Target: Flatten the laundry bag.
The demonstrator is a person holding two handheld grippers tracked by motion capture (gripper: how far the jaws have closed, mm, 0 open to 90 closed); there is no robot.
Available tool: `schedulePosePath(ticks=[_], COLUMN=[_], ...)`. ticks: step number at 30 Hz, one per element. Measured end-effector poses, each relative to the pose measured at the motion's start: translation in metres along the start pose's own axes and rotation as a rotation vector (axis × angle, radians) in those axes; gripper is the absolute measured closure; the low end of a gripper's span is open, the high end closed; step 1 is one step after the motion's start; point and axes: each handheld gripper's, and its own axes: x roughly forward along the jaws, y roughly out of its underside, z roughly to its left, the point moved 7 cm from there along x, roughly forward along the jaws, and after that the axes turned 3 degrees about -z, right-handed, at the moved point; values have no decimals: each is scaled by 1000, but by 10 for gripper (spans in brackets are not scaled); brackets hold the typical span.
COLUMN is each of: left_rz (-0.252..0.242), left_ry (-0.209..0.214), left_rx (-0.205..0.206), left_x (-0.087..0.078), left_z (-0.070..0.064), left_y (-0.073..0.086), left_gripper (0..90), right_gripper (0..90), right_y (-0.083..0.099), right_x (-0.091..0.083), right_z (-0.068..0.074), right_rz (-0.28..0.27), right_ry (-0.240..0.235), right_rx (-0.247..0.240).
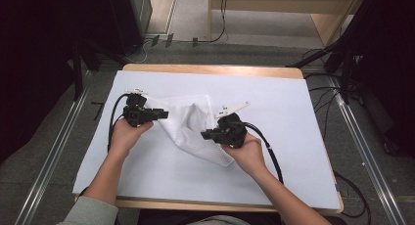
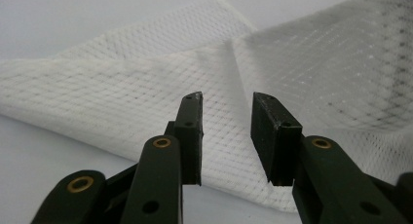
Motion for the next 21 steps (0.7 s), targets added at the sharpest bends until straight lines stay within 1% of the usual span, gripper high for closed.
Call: schedulePosePath(ticks=[1, 3, 4, 5, 6, 7, 9, 10, 11, 13, 15, 16, 19, 20, 21], left_rz=[-1, -7, -7, -7, -6, -9, -10, -19, -17, -28, -34, -36, -40, -40, -40], left_ry=[1, 3, 3, 3, 3, 0, -2, -1, -3, -11, -13, -11, -14, -16, -16], left_rx=[-1, -6, -6, -12, -9, -16, -17, -22, -20, -28, -36, -40, -45, -47, -47], left_x=[-1, -3, -4, -5, -5, -7, -8, -9, -11, -14, -16, -18, -19, -20, -20], left_z=[1, 2, 3, 4, 5, 6, 7, 8, 9, 12, 14, 15, 17, 17, 17], left_y=[0, 1, 1, 2, 2, 2, 3, 3, 3, 4, 5, 5, 6, 6, 6], left_gripper=[658, 655, 650, 641, 641, 638, 629, 629, 625, 616, 611, 611, 604, 597, 588], right_gripper=[899, 899, 899, 899, 899, 899, 899, 899, 899, 899, 899, 899, 899, 899, 899], right_y=[0, 4, 6, 8, 8, 9, 12, 12, 13, 16, 20, 20, 26, 31, 31], right_x=[0, 5, 8, 15, 15, 17, 26, 26, 30, 36, 45, 45, 52, 57, 57], right_z=[0, 3, 5, 9, 9, 11, 18, 18, 22, 28, 38, 38, 48, 56, 56], right_rz=[0, 11, 19, 27, 27, 36, 57, 57, 65, 81, 100, 100, 125, 141, 141], right_ry=[0, -6, -12, -26, -26, -29, -45, -45, -53, -65, -88, -88, -112, -131, -131], right_rx=[0, -8, -7, -18, -18, -16, -29, -29, -29, -41, -57, -57, -63, -76, -76])
